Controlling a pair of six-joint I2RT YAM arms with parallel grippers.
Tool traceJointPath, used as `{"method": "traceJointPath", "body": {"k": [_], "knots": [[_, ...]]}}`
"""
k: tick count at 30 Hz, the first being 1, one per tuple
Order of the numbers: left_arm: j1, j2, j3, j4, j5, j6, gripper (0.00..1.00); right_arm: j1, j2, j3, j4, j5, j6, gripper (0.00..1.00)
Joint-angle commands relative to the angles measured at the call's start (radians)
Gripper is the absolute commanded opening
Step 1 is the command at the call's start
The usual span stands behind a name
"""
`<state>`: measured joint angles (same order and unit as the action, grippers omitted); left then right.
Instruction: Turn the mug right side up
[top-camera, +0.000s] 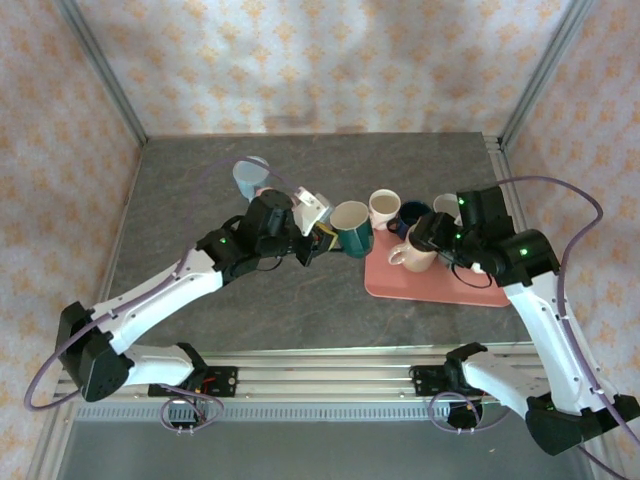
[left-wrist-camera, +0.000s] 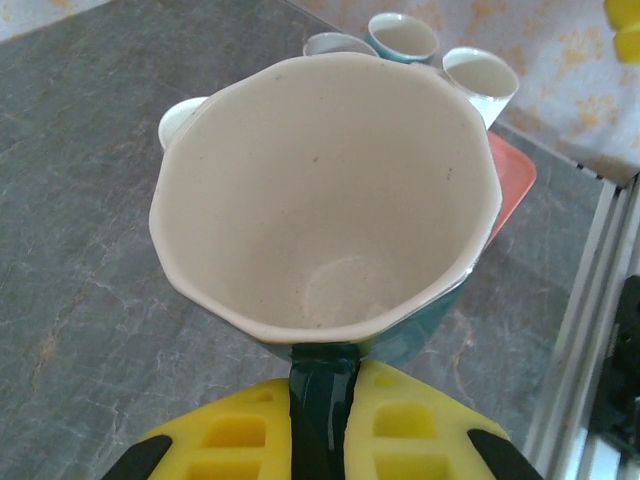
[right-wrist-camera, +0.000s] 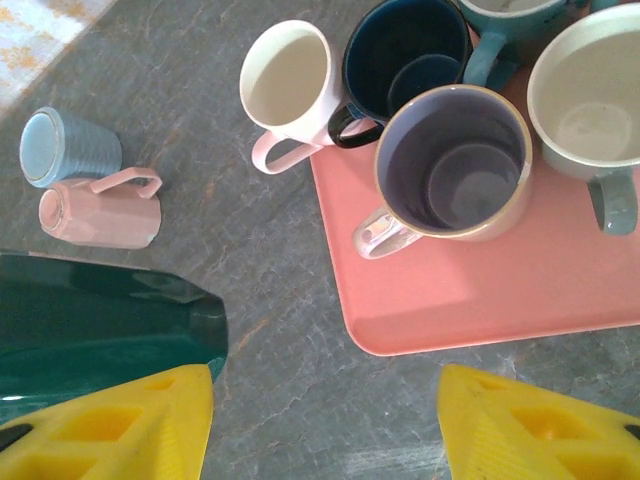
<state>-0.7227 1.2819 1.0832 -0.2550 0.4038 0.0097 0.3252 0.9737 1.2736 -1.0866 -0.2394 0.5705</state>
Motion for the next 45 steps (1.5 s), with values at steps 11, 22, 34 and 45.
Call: {"method": "traceJointPath", "body": {"k": [11,22,34,45], "knots": [[-0.087,0.132,-0.004,0.322,-0.177,0.152,0.00,-0.057,0.028,-0.030,-0.007,-0.051,-0.025,0.62],[-0.108,0.287,0.021,0.439,-0.230,0.200,0.00,-0.220,0.069,-0.050,-0.054,-0.174,-0.120,0.61],[-0.117,0.392,0.062,0.505,-0.292,0.215,0.00,-0.253,0.072,-0.062,-0.063,-0.206,-0.143,0.61],[-0.134,0.463,0.093,0.537,-0.316,0.213,0.00,-0.255,0.077,-0.057,-0.065,-0.210,-0.153,0.61]]}}
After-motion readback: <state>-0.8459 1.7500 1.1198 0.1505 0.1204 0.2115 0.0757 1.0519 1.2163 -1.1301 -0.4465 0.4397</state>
